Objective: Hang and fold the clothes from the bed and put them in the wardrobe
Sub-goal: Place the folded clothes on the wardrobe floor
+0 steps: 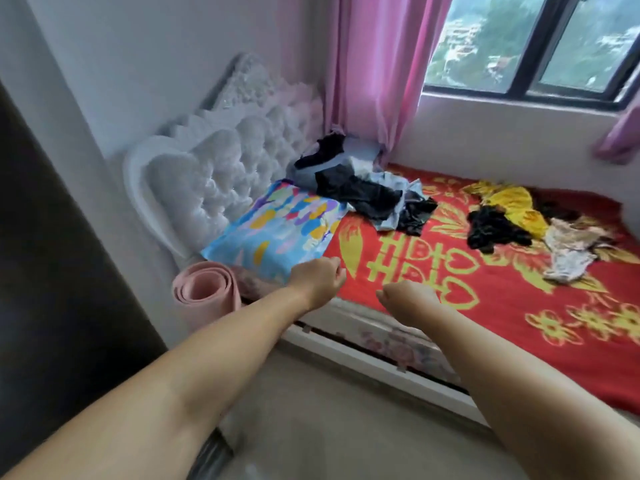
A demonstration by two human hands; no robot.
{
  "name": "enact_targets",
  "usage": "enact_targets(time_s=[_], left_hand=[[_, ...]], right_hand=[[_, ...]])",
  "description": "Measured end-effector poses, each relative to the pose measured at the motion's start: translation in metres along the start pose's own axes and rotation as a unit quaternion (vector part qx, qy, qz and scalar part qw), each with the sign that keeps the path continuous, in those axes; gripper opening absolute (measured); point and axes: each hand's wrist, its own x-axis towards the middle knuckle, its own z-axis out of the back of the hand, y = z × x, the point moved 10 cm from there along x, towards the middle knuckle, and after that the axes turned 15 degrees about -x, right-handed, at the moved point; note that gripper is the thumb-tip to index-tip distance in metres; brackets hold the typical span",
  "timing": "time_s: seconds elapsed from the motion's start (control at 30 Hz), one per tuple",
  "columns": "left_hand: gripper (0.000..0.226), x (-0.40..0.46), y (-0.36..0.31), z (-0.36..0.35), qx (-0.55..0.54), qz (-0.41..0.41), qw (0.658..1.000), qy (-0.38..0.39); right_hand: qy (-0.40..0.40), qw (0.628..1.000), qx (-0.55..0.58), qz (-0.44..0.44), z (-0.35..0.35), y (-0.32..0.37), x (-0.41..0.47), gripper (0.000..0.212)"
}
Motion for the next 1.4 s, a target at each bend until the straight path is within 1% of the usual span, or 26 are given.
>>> enact_targets(time_s=[0.03,0.1,0.23,0.4,0.57,0.73,0.87,1.07,1.17,1.3,1.4], left_hand=[[0.032,0.017,-0.018,-0.012,0.0,-0.012,1.0,0.011],[0.031,0.038,-0.039,-0.026,0.006,-0.025,0.999,0.025],[0.03,0.095,-0.086,-0.062,0.019,-0.07,0.995,0.061],[0.033,0.167,-0.121,-0.106,0.034,-0.112,0.99,0.078],[0.031,0.259,-0.139,-0.146,0.031,-0.131,0.986,0.097],[0.032,0.374,-0.141,-0.172,0.026,-0.123,0.985,0.119],[0.035,0.449,-0.144,-0.198,0.032,-0.116,0.983,0.141],[0.029,0.486,-0.156,-0.284,0.031,-0.116,0.967,0.223],[0.029,0.509,-0.16,-0.317,0.029,-0.11,0.964,0.24],[0.028,0.56,-0.16,-0.36,0.036,-0.075,0.965,0.25],[0.025,0.601,-0.161,-0.408,0.034,-0.025,0.963,0.266]], right_hand=[[0.008,1.0,0.0,-0.015,-0.008,-0.028,0.001,0.035],[0.023,0.999,0.021,-0.037,-0.02,-0.063,0.003,0.037],[0.026,0.993,0.067,-0.089,-0.045,-0.134,0.008,0.049],[0.05,0.991,0.053,-0.116,-0.074,-0.191,0.033,0.05],[0.057,0.986,0.049,-0.148,-0.092,-0.265,0.092,0.047],[0.064,0.98,0.065,-0.178,-0.106,-0.348,0.165,0.044],[0.068,0.975,0.089,-0.193,-0.13,-0.395,0.204,0.046],[0.171,0.959,0.108,-0.2,-0.224,-0.434,0.229,0.043],[0.201,0.954,0.114,-0.191,-0.257,-0.46,0.251,0.044],[0.192,0.956,0.144,-0.168,-0.295,-0.504,0.299,0.043],[0.193,0.954,0.174,-0.148,-0.342,-0.535,0.329,0.039]])
